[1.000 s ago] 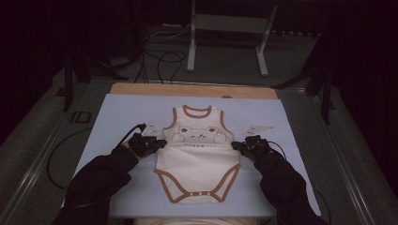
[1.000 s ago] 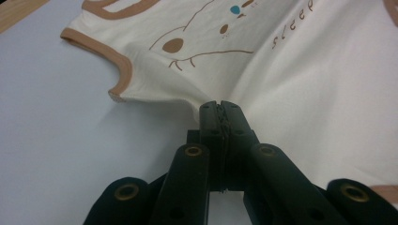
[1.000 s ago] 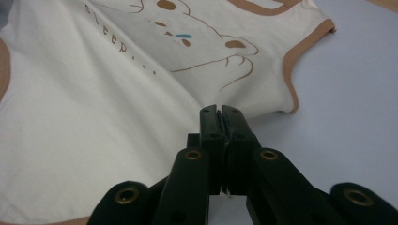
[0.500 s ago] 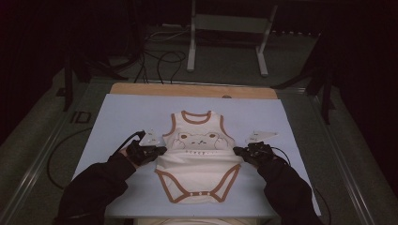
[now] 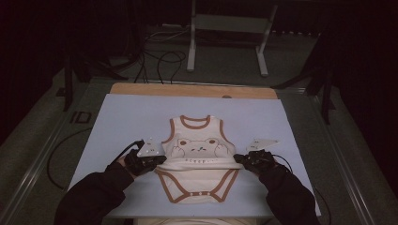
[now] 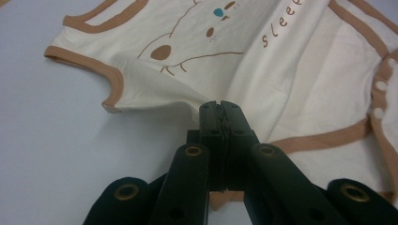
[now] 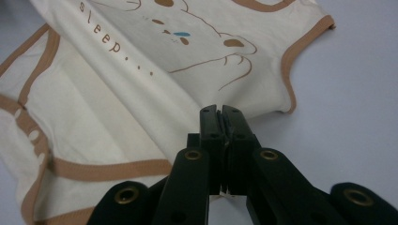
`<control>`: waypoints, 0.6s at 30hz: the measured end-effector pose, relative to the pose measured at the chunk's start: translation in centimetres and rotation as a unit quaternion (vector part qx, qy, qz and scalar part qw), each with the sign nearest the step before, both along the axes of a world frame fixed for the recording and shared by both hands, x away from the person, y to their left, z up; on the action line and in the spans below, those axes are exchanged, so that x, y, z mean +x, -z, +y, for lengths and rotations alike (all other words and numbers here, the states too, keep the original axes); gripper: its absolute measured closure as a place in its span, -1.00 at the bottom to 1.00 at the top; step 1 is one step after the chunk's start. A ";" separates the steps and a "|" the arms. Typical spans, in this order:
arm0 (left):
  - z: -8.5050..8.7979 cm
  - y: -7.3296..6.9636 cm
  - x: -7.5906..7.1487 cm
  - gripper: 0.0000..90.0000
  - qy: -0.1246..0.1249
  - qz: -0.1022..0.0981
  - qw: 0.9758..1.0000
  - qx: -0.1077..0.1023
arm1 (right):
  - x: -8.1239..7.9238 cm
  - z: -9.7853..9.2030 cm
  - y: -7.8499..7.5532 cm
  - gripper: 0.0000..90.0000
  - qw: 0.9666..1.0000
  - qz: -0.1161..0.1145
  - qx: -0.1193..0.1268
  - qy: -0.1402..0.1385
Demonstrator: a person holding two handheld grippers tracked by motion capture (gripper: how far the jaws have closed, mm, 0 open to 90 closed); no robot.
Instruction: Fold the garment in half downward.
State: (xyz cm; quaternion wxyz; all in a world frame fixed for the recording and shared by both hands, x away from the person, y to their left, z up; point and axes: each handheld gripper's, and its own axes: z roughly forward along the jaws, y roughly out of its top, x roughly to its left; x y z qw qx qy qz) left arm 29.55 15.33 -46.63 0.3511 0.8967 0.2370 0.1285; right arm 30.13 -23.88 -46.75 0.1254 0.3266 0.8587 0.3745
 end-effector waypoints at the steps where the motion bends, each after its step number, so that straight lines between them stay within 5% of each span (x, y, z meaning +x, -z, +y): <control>1: 0.0 0.0 -0.1 1.00 0.000 0.000 1.000 -0.001 | -0.3 0.0 0.0 0.97 1.000 -0.001 0.001 -0.002; 18: 0.0 1.3 -2.0 0.99 0.015 0.020 1.000 -0.003 | -2.5 -0.4 0.8 0.97 1.000 0.017 0.001 -0.013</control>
